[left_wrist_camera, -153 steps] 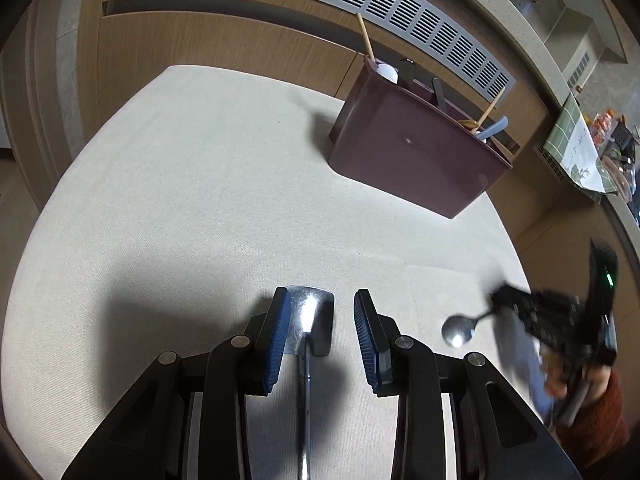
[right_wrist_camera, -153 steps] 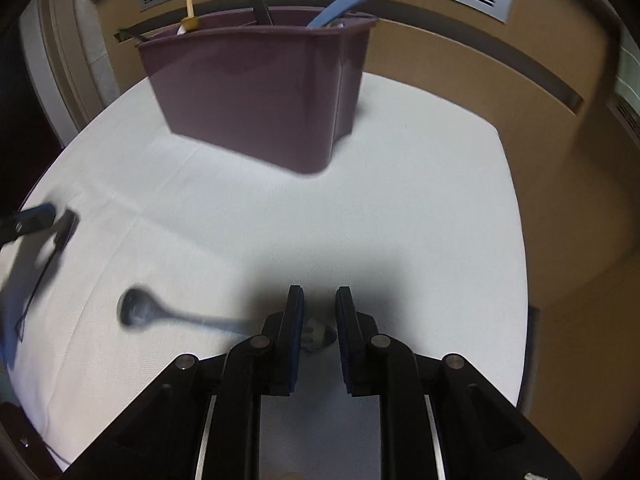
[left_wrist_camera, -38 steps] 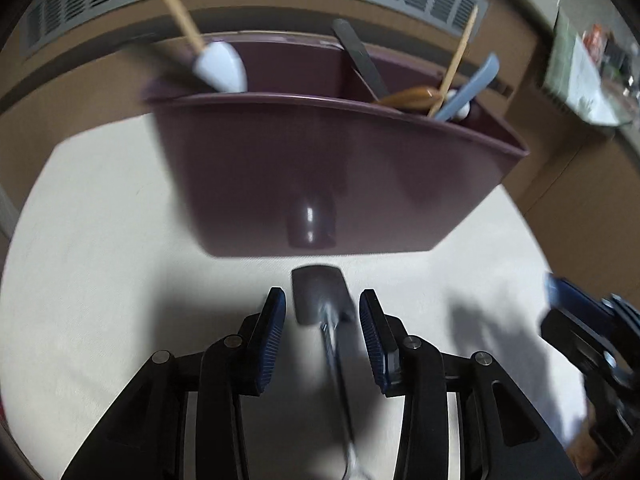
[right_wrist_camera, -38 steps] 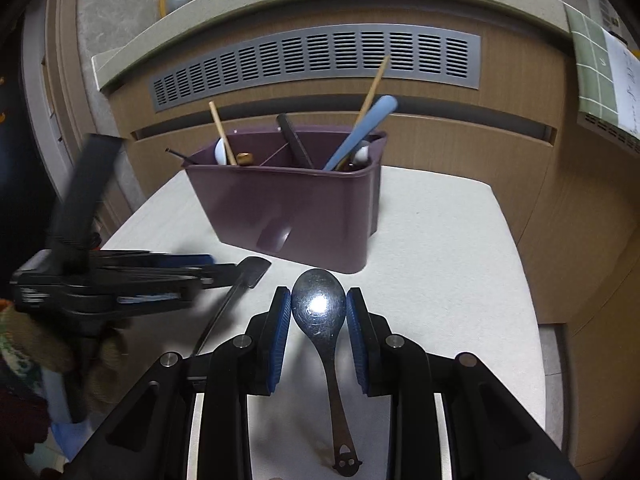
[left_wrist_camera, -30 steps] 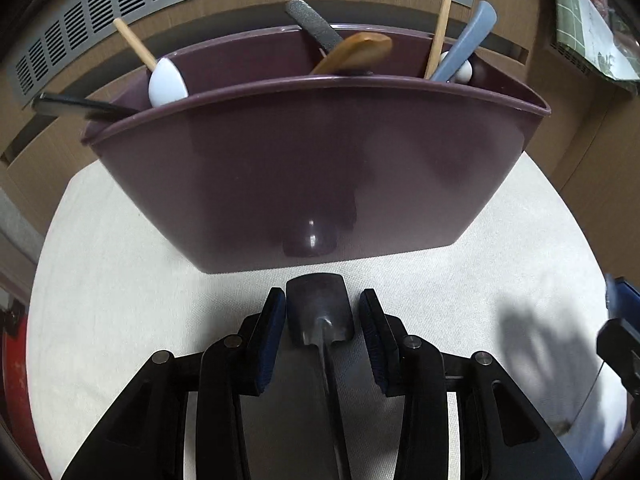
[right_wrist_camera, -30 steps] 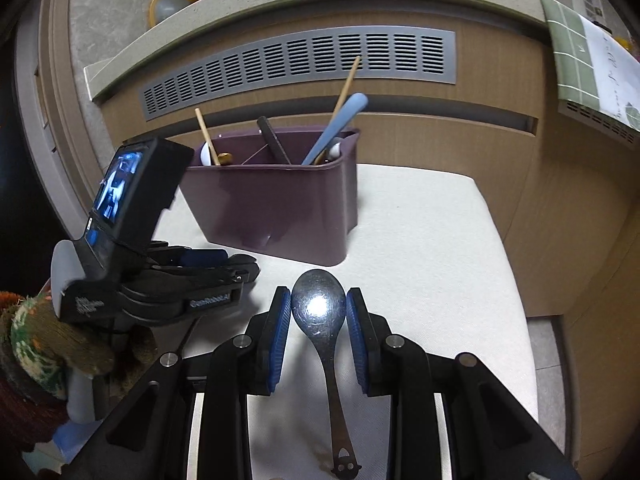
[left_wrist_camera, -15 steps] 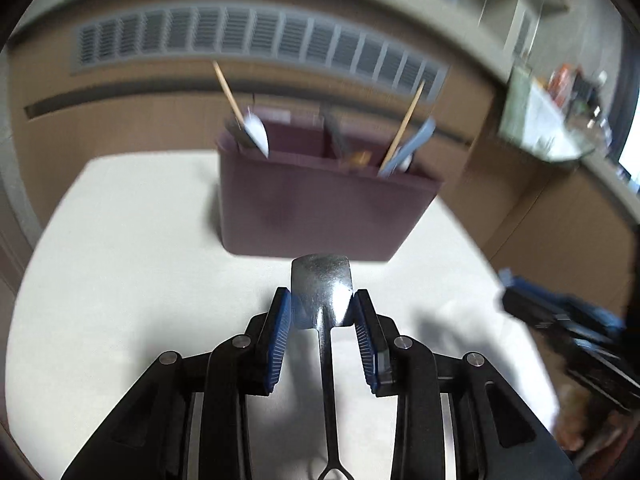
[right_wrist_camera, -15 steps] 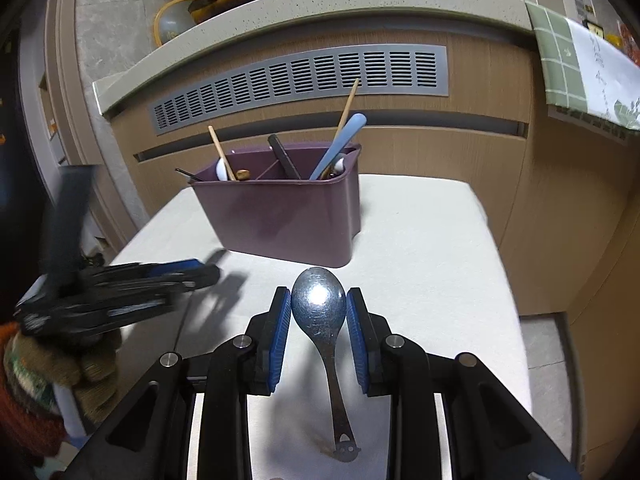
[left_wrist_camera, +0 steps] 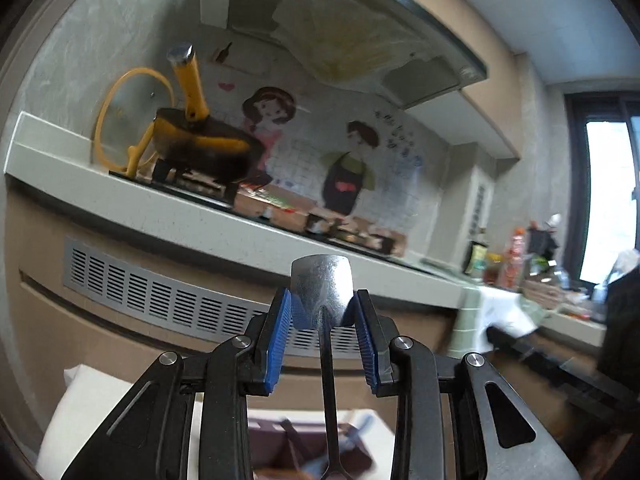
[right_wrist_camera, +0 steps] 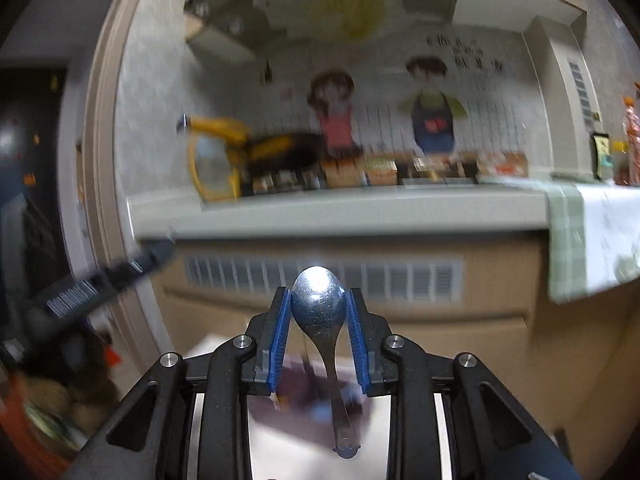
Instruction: Organize utensils
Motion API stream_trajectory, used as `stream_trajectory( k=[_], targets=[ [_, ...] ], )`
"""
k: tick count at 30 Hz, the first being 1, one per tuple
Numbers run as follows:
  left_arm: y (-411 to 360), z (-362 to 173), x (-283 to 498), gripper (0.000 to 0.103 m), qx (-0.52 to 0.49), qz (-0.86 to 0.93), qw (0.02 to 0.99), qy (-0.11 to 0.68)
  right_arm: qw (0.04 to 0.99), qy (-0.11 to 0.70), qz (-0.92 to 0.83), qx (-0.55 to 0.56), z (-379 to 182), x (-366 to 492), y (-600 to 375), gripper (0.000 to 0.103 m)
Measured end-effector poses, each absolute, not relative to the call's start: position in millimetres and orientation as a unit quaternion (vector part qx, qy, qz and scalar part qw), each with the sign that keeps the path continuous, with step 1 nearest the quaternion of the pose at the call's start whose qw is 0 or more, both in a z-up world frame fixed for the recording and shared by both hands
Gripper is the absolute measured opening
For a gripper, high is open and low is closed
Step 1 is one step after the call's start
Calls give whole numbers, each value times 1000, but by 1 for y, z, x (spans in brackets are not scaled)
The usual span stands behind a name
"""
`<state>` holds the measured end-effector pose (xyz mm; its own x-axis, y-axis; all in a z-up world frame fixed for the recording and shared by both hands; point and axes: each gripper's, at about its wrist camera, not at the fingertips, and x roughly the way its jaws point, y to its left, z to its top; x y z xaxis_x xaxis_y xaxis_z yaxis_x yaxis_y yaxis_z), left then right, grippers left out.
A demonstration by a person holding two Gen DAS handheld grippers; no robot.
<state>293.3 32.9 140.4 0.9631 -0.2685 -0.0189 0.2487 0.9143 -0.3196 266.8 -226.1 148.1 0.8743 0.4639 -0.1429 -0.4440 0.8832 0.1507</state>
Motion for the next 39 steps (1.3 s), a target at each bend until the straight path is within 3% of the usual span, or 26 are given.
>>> stream_trajectory(
  k=[5, 12, 15, 17, 24, 31, 39],
  targets=[
    [29, 95, 356, 33, -174, -106, 975, 84, 959, 104, 241, 105, 124, 316, -220, 25],
    [26, 47, 379, 33, -168, -107, 973, 120, 944, 182, 233, 149, 54, 373, -208, 25],
    [24, 32, 385, 36, -154, -126, 966, 164, 935, 213, 242, 146, 35, 381, -202, 29],
    [25, 26, 378, 45, -147, -130, 963, 186, 932, 245, 241, 113, 26, 381, -196, 29],
    [44, 23, 287, 48, -153, -69, 964, 207, 943, 265, 190, 67, 16, 317, -206, 29],
    [27, 18, 162, 48, -50, -14, 973, 226, 940, 278, 196, 39, 14, 217, -210, 29],
    [11, 22, 94, 48, -39, 12, 972, 231, 937, 278, 208, 37, 9, 142, -210, 29]
  ],
)
